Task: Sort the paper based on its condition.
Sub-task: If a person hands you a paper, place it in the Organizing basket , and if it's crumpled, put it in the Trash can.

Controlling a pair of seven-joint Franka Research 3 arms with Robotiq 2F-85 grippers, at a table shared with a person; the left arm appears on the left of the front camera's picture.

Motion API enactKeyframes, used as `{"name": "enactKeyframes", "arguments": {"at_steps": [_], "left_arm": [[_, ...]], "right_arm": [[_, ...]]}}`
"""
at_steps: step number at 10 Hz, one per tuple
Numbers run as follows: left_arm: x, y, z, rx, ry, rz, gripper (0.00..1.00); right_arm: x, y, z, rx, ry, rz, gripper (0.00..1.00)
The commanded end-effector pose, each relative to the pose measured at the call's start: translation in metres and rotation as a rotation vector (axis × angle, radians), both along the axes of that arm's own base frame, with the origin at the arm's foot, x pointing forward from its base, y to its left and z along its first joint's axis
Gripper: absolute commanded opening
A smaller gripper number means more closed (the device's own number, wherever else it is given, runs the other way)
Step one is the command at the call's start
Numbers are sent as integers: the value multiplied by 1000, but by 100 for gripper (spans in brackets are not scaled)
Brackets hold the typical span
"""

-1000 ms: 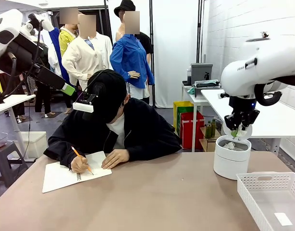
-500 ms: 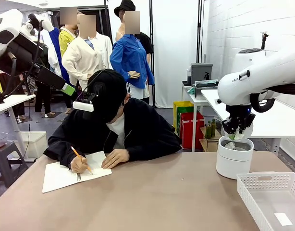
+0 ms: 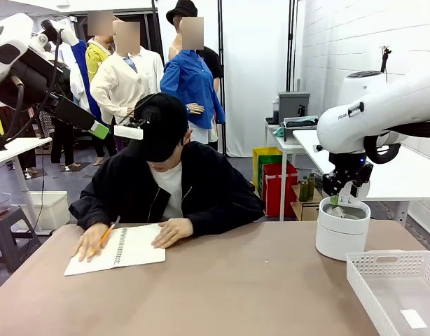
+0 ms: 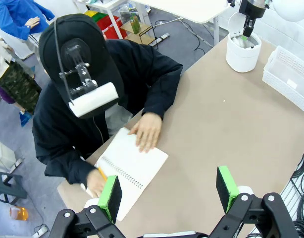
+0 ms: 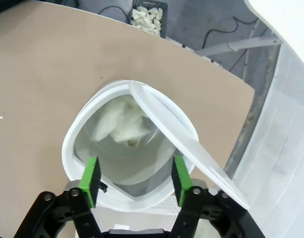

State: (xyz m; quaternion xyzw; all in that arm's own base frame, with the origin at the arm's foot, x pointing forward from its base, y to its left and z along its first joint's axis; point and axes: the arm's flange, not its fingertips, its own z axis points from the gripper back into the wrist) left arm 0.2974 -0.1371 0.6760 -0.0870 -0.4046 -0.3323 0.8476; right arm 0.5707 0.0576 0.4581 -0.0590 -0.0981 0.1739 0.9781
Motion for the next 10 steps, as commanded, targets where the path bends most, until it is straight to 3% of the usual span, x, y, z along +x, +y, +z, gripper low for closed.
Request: {"name": "enactKeyframes", "arguments": {"at_steps": [1, 4, 7, 8, 9, 10], "left_arm": [[0, 1, 0, -6, -2, -1, 100], [0, 1, 0, -6, -2, -1, 100], [0, 1, 0, -6, -2, -1, 100], [0, 1, 0, -6, -2, -1, 100], [0, 1, 0, -6, -2, -1, 100], [0, 1, 0, -6, -2, -1, 100]], "right_arm": [[-1, 1, -2, 10, 7, 13, 100], [-12, 14, 1, 55, 27, 40, 100], [-47, 42, 5, 217, 114, 66, 100], [-56, 52, 4, 191, 94, 95, 100], [-30, 43, 5, 158, 76, 43, 100], [-30, 43, 5, 158, 76, 43, 100]]}}
